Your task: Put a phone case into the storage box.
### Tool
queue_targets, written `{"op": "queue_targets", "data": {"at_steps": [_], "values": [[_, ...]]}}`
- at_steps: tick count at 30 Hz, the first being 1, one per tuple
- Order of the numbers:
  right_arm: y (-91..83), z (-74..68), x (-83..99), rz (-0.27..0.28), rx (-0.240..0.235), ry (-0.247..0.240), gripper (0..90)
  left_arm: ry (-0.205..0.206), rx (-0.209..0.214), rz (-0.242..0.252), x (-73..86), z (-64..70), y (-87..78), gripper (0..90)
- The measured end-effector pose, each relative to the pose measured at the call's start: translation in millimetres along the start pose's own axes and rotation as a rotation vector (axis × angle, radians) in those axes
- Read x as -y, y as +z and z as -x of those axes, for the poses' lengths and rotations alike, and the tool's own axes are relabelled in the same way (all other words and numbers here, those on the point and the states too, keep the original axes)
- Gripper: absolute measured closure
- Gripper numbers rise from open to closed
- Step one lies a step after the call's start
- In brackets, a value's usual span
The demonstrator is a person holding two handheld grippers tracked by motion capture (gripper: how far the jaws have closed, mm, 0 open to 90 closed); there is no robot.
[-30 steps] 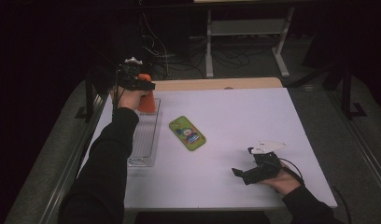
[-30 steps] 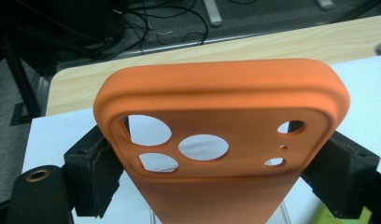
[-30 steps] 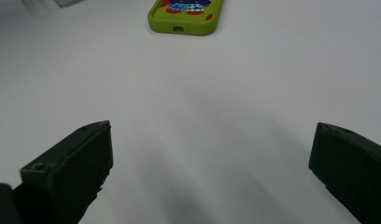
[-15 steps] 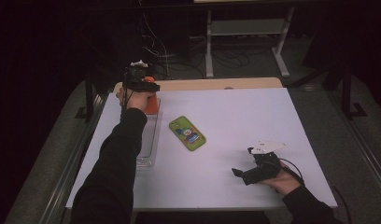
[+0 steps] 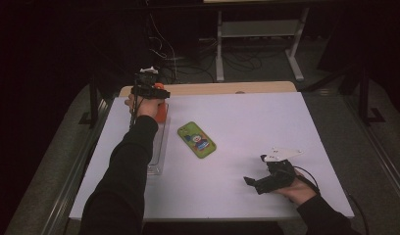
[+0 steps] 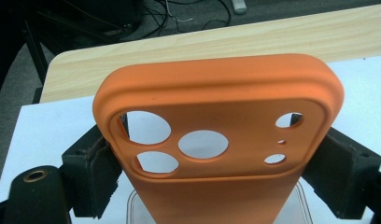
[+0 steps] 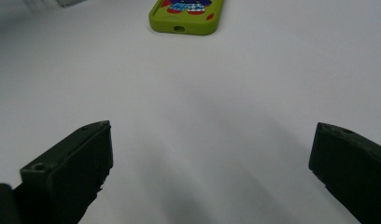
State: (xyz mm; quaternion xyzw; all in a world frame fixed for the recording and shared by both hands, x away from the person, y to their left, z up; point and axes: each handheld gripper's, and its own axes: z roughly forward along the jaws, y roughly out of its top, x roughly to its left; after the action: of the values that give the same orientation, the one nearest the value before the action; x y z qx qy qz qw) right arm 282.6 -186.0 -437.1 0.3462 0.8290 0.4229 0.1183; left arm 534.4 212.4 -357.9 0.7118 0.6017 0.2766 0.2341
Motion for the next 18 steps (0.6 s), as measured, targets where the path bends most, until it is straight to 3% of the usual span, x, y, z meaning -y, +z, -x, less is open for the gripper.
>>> {"op": "queue_targets", "data": {"at_steps": [6, 11, 18], "values": [[-0.5, 0.4, 0.0, 0.000, -0.002, -0.001, 0.0, -0.009, 0.001, 0.002, 4.5, -0.4, 1.3, 13.4], [-0.1, -0.3, 0.0, -0.001, -0.003, 0.001, 0.0, 0.009, -0.009, 0.005, 4.3, 0.3, 1.7, 11.7], [0.1, -0.3, 0.0, 0.000, -0.001, -0.001, 0.0, 0.009, 0.006, 0.006, 3.6, -1.6, 0.2, 2.0]]}}
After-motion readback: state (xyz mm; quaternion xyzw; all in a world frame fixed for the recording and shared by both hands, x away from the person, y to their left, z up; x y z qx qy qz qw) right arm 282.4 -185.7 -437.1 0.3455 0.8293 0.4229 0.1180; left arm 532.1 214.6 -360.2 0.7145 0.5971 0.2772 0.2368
